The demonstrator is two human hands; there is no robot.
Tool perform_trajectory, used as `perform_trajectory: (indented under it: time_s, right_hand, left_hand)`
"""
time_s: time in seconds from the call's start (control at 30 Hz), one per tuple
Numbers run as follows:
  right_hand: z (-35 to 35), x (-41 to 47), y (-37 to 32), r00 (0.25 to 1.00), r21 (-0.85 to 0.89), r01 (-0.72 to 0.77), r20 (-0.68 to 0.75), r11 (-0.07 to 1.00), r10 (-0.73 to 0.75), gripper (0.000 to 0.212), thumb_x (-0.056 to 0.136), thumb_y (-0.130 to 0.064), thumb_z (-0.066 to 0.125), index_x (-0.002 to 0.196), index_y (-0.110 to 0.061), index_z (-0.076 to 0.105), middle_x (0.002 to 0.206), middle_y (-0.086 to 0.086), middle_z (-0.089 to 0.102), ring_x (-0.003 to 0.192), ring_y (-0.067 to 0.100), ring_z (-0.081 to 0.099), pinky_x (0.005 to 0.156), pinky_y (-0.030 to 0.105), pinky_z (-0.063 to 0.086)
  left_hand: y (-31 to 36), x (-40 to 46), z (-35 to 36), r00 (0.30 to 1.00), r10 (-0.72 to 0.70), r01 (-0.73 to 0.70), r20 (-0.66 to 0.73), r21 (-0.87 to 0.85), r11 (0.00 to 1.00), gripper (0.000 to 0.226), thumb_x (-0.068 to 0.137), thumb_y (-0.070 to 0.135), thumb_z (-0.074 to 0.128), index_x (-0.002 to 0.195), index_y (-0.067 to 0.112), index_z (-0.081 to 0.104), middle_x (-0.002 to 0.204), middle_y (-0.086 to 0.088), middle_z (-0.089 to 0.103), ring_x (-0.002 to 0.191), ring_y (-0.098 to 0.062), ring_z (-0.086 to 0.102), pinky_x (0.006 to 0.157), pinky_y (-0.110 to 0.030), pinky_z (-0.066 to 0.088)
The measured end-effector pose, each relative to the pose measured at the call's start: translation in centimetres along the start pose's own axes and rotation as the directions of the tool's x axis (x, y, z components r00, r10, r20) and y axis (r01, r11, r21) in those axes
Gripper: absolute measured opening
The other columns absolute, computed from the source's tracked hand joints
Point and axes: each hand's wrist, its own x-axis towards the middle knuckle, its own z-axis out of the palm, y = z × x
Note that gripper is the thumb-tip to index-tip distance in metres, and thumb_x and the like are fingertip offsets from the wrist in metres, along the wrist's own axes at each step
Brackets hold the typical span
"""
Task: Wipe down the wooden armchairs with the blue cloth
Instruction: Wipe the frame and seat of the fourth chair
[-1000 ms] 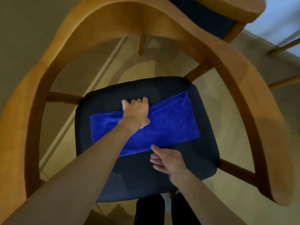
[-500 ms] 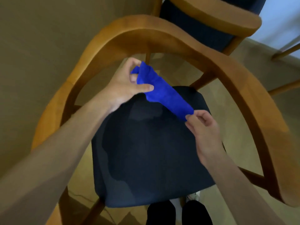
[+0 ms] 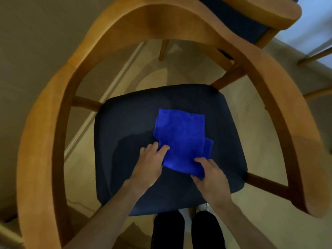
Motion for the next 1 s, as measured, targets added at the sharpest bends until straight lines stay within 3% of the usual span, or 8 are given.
perform_trajectory:
  time_s: [0.1,0.17,0.27,0.4,0.53,0.7,0.83,1.0]
  right_hand:
    - [-1.0,0.8,-0.5,0.996,0.231,-0.076,0.067,0.970,0.062,0.068,0.068,-0.055,0.080,0.123,-0.043,0.043,0.119,-0.018,0.048,0.101,0.002,0.051,0.079,0.021,0.044]
    - [-2.0,1.9,-1.2,0.951,0.545,-0.309,0.149,0.780,0.272,0.076,0.060,-0.070,0.078,0.119,-0.040,0.041,0.114,-0.016,0.053,0.097,0.001,0.055,0.071,0.022,0.046]
    - [-2.5,3.7,-1.1,0.837,0.678,-0.496,0.205,0.543,0.508,0.069,0.070,-0.059,0.079,0.118,-0.022,0.046,0.109,0.001,0.060,0.091,0.013,0.059,0.065,0.028,0.047]
    - [-3.4,3.4,-0.7,0.816,0.772,-0.538,0.376,0.338,0.439,0.062,0.072,-0.025,0.086,0.125,-0.014,0.057,0.115,0.000,0.064,0.100,0.014,0.062,0.075,0.027,0.050]
    - [-3.9,-0.4,0.3,0.884,0.788,-0.451,0.328,0.419,0.334,0.031,0.076,-0.026,0.081,0.105,-0.030,0.072,0.107,-0.012,0.071,0.101,0.007,0.066,0.089,0.031,0.050]
    - [0.3,-5.2,1.2,0.878,0.598,-0.453,0.426,0.661,0.216,0.026,0.079,-0.011,0.079,0.095,-0.030,0.071,0.096,-0.021,0.072,0.093,-0.006,0.065,0.075,0.012,0.047]
    - [2.9,-4.7,2.0,0.810,0.752,-0.533,0.321,0.388,0.490,0.023,0.075,-0.018,0.084,0.093,-0.018,0.068,0.089,-0.008,0.074,0.091,0.013,0.069,0.083,0.032,0.055]
    - [3.0,-3.6,1.1,0.742,0.835,-0.520,0.336,0.181,0.581,0.035,0.070,-0.025,0.088,0.097,-0.020,0.066,0.096,0.000,0.073,0.087,0.011,0.069,0.071,0.027,0.053]
  left_hand:
    - [-0.3,1.3,-0.8,0.999,0.010,-0.010,0.036,-0.009,1.000,0.077,0.082,0.016,0.070,0.142,0.040,0.029,0.122,0.004,0.046,0.111,-0.017,0.047,0.099,-0.033,0.028]
    - [-0.3,2.3,-1.5,0.982,-0.049,0.075,0.180,-0.141,0.987,0.087,0.072,0.039,0.077,0.138,0.048,0.021,0.122,0.011,0.045,0.113,-0.013,0.046,0.099,-0.035,0.024]
    - [0.1,3.7,-2.8,0.871,-0.386,0.492,0.305,-0.526,0.693,0.081,0.063,0.057,0.079,0.122,0.038,0.027,0.120,0.013,0.046,0.106,-0.011,0.050,0.094,-0.037,0.043]
    - [0.2,3.7,-3.0,0.800,-0.520,0.572,0.298,-0.640,0.513,0.050,0.075,0.018,0.081,0.104,0.028,0.041,0.104,0.006,0.059,0.086,-0.007,0.060,0.061,-0.021,0.048]
    - [0.4,1.9,-3.6,0.865,-0.432,0.424,0.257,-0.834,0.353,0.048,0.076,0.006,0.076,0.106,0.034,0.050,0.091,0.016,0.071,0.084,-0.002,0.068,0.061,-0.015,0.052]
    - [-0.1,-1.7,-2.3,0.921,-0.284,0.388,0.267,-0.694,0.606,0.059,0.076,0.007,0.076,0.114,0.042,0.048,0.108,0.015,0.068,0.099,0.001,0.062,0.082,-0.021,0.051]
    - [-0.5,-3.5,-1.1,0.966,-0.154,0.229,0.209,-0.411,0.883,0.079,0.088,0.016,0.068,0.134,0.065,0.025,0.117,0.032,0.044,0.106,0.006,0.046,0.095,-0.021,0.033]
    - [-0.5,-3.4,-0.7,0.960,-0.216,0.276,0.180,-0.447,0.851,0.061,0.079,0.043,0.073,0.123,0.062,0.035,0.111,0.030,0.050,0.105,0.002,0.049,0.101,-0.033,0.039]
